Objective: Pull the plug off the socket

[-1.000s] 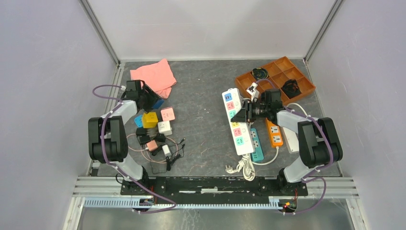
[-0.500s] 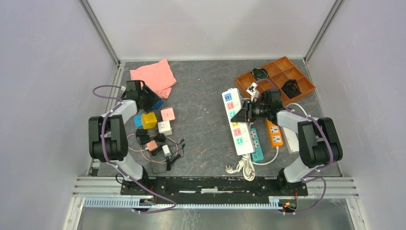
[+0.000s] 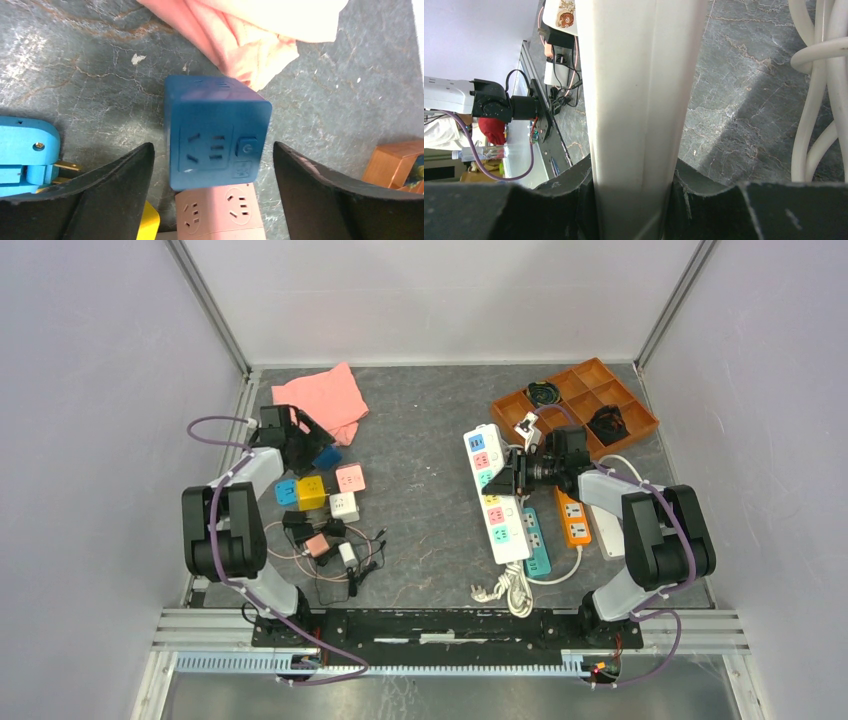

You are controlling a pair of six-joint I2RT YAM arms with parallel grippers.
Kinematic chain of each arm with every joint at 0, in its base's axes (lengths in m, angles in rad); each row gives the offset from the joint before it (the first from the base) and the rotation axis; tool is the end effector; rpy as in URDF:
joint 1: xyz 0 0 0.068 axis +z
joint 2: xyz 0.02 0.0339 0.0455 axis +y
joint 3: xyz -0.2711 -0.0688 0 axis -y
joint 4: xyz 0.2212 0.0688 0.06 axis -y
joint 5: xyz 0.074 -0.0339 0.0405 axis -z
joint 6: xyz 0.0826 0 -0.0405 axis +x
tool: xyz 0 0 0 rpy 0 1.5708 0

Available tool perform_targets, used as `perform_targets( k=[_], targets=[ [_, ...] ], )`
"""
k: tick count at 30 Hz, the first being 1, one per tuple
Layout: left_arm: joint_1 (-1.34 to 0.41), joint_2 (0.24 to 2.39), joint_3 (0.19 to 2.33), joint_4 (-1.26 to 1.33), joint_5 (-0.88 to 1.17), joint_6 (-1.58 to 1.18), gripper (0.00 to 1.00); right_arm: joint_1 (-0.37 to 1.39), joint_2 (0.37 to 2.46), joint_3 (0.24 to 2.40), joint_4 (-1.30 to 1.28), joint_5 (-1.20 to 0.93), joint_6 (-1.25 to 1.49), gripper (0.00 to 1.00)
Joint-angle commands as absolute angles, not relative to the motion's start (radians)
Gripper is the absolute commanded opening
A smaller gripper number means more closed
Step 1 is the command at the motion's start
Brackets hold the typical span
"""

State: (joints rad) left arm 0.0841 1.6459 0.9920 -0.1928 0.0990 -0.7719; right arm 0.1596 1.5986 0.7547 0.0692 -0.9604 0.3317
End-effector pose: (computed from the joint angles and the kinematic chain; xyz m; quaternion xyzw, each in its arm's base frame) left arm 0.3553 0.0218 0.1799 -0.3717 0.8571 -0.1628 0.3174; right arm 0.2914 0.1155 0.1742 -0.1081 0.8299 0.4967 0.2299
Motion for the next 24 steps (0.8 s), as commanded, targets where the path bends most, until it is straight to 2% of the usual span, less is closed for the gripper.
perform_targets(
  k=[1, 11, 19, 24],
  targets=[
    [0.094, 1.559, 1.032, -0.207, 0.050, -0.759, 0.99, 0.157, 1.600, 0.741, 0.132, -0.950, 0.197, 0.00],
    [0.094, 1.409, 1.039, -0.209, 0.028, -0.674, 1.00, 0.157, 1.600, 0.741, 0.132, -0.953, 0.193, 0.00],
    [0.094, 1.253, 0.978, -0.148, 0.172, -0.576, 1.00, 0.157, 1.596, 0.741, 0.132, -0.958, 0.188, 0.00],
    [0.094, 1.138, 0.890, -0.084, 0.347, -0.540, 1.00, 0.158, 1.591, 0.742, 0.128, -0.960, 0.178, 0.00]
  ],
)
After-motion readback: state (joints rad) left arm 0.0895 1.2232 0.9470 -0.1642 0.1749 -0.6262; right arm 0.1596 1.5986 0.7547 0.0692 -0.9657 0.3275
